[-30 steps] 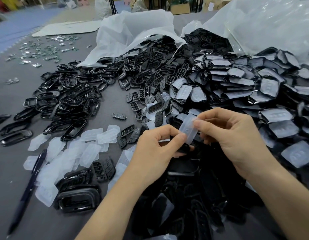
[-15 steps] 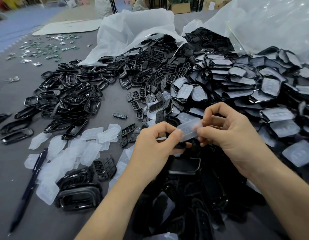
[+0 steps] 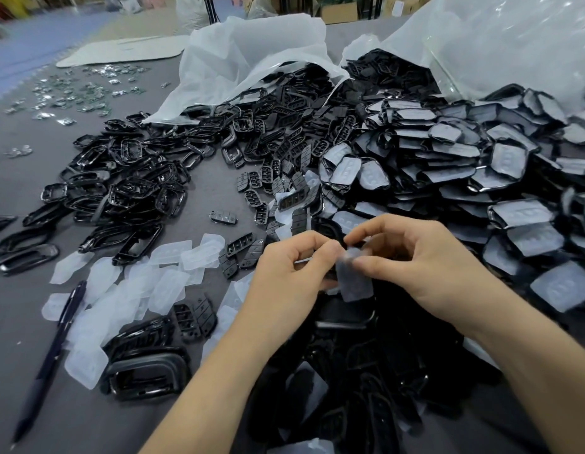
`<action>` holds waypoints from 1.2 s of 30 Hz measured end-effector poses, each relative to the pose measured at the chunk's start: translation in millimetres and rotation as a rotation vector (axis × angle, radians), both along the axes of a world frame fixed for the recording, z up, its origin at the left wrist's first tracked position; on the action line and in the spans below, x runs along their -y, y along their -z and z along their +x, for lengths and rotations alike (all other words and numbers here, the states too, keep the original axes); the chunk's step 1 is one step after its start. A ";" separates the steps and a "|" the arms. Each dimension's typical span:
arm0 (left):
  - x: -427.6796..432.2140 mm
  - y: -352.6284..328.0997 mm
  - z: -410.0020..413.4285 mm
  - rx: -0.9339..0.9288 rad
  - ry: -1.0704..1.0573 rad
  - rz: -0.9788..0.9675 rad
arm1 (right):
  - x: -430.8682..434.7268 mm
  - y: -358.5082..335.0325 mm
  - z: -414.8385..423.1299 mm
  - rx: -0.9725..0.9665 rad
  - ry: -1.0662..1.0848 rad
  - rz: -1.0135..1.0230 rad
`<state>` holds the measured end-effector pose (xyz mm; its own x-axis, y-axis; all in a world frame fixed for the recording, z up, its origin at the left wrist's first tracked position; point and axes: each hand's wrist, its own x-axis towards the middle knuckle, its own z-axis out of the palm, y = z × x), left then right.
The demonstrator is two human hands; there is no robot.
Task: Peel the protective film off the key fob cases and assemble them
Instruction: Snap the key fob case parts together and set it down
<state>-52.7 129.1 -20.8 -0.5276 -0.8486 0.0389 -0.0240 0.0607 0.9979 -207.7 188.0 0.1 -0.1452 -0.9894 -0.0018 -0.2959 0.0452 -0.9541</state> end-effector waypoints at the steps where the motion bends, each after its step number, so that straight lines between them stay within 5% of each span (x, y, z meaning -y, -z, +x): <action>1: 0.0 0.1 0.2 0.009 -0.008 -0.009 | 0.3 0.1 -0.1 -0.015 0.017 -0.007; 6: 2.4 3.1 1.8 0.079 -0.075 -0.070 | 2.0 -0.6 -4.4 0.037 0.180 -0.035; 19: 0.4 -4.7 2.6 -0.154 -0.036 0.100 | 1.2 -7.2 -9.8 0.323 0.223 -0.115; 28: 2.3 -5.7 2.7 -0.269 -0.214 0.252 | -4.2 -5.2 0.3 0.441 -0.073 0.103; 32: 0.4 -6.0 -2.4 -0.399 -0.198 0.440 | -1.6 -2.4 6.7 0.545 -0.023 0.042; 36: -5.1 -3.1 -8.6 -0.360 -0.203 0.411 | 0.2 -1.8 5.6 0.575 0.096 -0.029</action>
